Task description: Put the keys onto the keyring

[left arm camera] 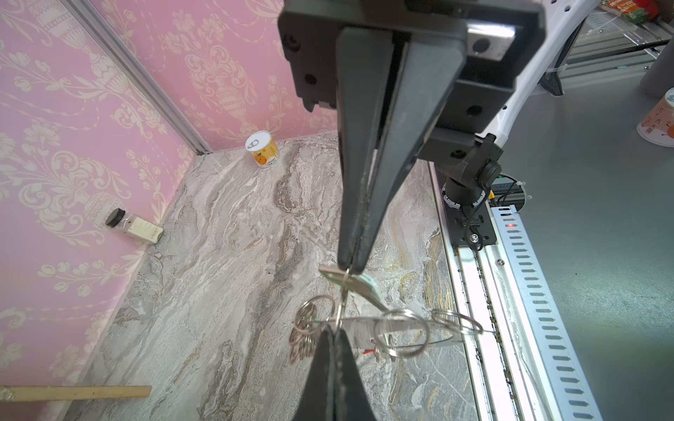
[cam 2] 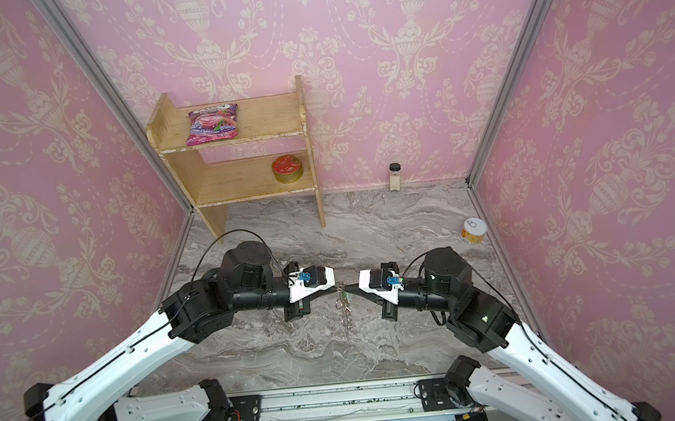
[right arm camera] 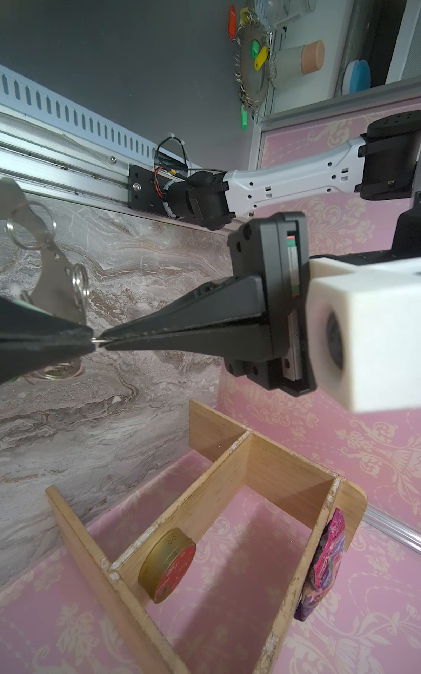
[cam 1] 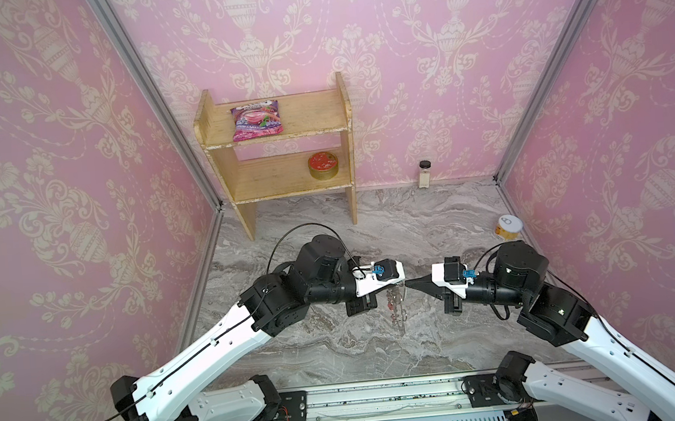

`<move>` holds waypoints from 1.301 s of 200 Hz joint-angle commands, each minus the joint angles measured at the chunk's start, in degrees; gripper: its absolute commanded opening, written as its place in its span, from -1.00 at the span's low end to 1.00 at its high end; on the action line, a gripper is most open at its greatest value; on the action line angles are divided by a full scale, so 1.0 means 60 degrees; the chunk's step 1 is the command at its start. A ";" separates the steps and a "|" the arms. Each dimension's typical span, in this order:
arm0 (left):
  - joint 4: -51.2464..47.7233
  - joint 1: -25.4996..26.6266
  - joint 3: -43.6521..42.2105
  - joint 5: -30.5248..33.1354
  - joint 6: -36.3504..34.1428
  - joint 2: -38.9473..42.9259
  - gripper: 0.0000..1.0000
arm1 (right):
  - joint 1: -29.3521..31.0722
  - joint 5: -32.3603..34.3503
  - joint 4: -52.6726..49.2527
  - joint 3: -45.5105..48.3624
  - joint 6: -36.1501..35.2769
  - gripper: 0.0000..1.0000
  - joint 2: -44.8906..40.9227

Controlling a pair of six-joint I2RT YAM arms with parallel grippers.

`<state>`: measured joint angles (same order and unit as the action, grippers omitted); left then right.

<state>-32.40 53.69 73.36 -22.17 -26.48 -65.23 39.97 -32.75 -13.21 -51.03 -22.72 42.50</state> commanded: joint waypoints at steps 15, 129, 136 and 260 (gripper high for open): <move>0.0204 -0.0086 0.0075 -0.0107 0.0037 0.0267 -1.00 | 0.0077 -0.0232 0.0135 -0.0145 0.0084 -1.00 -0.0125; 0.0194 -0.0082 0.0105 -0.0334 0.0076 0.0420 -1.00 | 0.0077 -0.0122 0.0063 -0.0258 0.0169 -1.00 0.0255; 0.0205 -0.0085 0.0106 -0.0350 0.0070 0.0429 -1.00 | 0.0079 -0.0134 0.0049 -0.0268 0.0169 -1.00 0.0266; 0.0083 -0.0079 0.0237 -0.0654 0.0180 0.0251 -1.00 | 0.0092 -0.0254 0.0376 -0.0365 0.0284 -1.00 0.0365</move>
<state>-32.93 53.32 73.36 -22.87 -26.44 -64.12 40.27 -33.61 -13.17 -51.44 -22.33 44.77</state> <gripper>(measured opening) 0.044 0.044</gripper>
